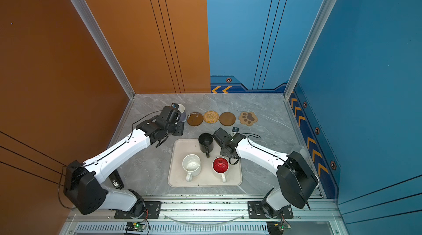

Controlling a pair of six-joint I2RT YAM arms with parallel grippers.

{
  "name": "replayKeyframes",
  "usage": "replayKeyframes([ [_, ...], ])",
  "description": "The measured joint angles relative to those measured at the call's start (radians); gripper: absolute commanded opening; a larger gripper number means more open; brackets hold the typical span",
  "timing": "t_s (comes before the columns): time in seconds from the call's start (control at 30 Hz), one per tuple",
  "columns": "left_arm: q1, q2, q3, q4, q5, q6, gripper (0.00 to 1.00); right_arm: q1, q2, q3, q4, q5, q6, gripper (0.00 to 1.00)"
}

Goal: Place cups on coasters
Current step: Pick up the cup from the tray.

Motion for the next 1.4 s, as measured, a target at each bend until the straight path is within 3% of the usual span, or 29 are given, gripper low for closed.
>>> replayKeyframes([
  [0.87,0.004,0.000,0.000,0.000,0.000,0.000,0.60,0.024,-0.071,0.044,-0.057,0.073,-0.043,0.00],
  [1.4,0.004,0.000,0.000,0.000,0.000,-0.004,0.60,-0.289,-0.095,0.174,-0.082,0.020,-0.263,0.00],
])
